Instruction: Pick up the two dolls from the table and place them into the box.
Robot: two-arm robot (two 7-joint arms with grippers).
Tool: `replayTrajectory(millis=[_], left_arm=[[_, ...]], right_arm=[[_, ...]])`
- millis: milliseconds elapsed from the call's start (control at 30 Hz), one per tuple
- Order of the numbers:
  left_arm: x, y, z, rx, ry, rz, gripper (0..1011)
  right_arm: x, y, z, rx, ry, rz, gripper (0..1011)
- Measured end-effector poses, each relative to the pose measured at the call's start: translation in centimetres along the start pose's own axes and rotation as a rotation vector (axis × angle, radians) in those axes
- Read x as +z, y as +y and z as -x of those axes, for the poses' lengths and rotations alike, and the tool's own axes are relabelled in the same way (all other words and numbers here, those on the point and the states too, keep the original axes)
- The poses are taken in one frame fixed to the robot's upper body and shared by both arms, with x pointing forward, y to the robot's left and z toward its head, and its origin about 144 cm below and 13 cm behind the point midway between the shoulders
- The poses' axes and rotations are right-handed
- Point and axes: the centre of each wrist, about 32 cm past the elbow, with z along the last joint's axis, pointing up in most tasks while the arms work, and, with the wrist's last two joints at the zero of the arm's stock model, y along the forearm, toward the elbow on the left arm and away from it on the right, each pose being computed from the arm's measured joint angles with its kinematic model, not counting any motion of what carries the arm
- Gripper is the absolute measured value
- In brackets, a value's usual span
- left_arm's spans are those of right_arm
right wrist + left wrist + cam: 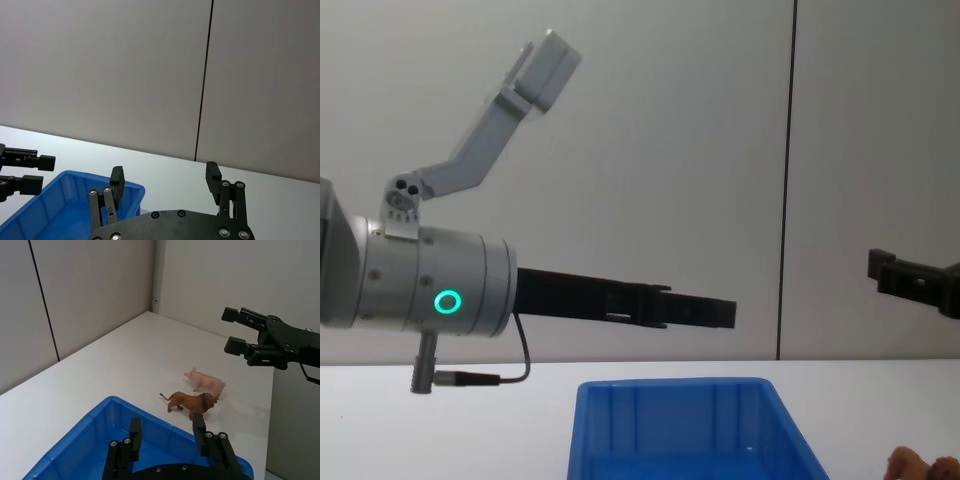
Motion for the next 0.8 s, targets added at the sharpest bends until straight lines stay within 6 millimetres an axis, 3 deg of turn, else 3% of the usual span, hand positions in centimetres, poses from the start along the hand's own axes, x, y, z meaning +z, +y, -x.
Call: replayTrajectory(millis=[300,467,800], left_arm=[[0.1,-0.1,0.0,-0.001,0.000,0.004,890],[0.0,0.2,0.2,0.031,0.000,0.023,997],[-0.2,1.5,0.8,0.152,-0.017,0.086,1003]], right_arm=[[0.0,0.0,0.0,0.000,0.000,0.000,1001],[0.0,0.0,0.0,0.000,0.000,0.000,1001],[0.0,0.0,0.0,0.000,0.000,0.000,1001]])
